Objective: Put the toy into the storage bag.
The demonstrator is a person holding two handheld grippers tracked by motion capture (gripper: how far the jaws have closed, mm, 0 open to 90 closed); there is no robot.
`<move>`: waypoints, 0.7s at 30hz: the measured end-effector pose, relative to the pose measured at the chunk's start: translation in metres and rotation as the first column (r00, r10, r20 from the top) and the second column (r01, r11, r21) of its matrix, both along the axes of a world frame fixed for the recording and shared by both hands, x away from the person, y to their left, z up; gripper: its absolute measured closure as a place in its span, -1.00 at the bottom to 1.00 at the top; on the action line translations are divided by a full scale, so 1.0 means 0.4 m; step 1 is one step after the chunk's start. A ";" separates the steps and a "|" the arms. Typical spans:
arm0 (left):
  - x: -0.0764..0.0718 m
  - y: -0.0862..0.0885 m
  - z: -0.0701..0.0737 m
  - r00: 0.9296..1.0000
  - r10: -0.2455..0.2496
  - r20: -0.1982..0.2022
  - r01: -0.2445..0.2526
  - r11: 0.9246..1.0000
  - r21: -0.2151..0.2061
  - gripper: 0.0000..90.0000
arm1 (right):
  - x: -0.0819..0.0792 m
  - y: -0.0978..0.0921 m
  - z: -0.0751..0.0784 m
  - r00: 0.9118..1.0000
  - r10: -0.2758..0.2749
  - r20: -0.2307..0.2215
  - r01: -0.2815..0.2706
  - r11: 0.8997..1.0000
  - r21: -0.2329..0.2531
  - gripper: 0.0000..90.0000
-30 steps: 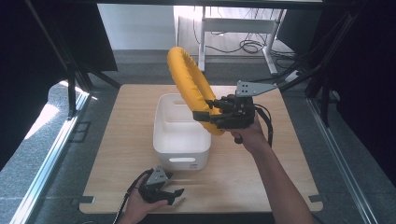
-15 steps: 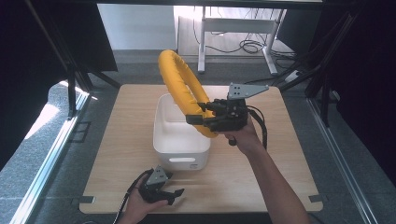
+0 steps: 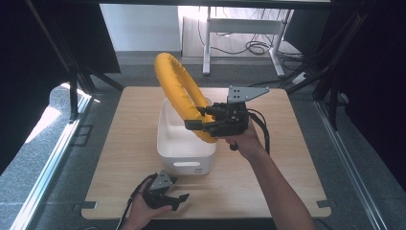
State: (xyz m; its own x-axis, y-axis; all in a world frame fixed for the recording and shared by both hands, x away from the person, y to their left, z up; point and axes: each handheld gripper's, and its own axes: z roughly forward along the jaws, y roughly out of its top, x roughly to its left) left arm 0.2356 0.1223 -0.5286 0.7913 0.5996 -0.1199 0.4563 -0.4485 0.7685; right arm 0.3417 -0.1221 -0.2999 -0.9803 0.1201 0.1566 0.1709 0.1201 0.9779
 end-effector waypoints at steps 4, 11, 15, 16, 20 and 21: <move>0.000 0.000 0.000 1.000 -0.001 0.000 0.001 1.000 0.000 -0.44 | 0.000 0.011 -0.005 1.000 0.012 -0.004 -0.012 1.000 -0.003 0.14; 0.001 0.000 0.000 1.000 -0.002 -0.002 0.002 1.000 0.001 -0.44 | 0.003 0.022 -0.015 0.999 0.023 -0.024 -0.023 1.000 -0.016 0.14; 0.001 0.000 0.000 1.000 -0.002 -0.002 0.002 1.000 0.001 -0.44 | 0.002 0.028 -0.017 0.999 0.032 -0.025 -0.032 0.999 -0.014 0.14; 0.001 0.000 0.000 1.000 -0.001 -0.002 0.001 1.000 0.001 -0.44 | 0.002 0.028 -0.017 0.999 0.032 -0.025 -0.032 0.999 -0.014 0.14; 0.001 0.000 -0.001 1.000 -0.002 -0.002 0.002 1.000 0.002 -0.44 | 0.002 0.033 -0.023 0.999 0.037 -0.029 -0.037 0.999 -0.020 0.14; 0.001 0.000 -0.001 1.000 -0.002 -0.002 0.002 1.000 0.002 -0.44 | 0.003 0.033 -0.025 0.999 0.035 -0.031 -0.036 0.999 -0.020 0.14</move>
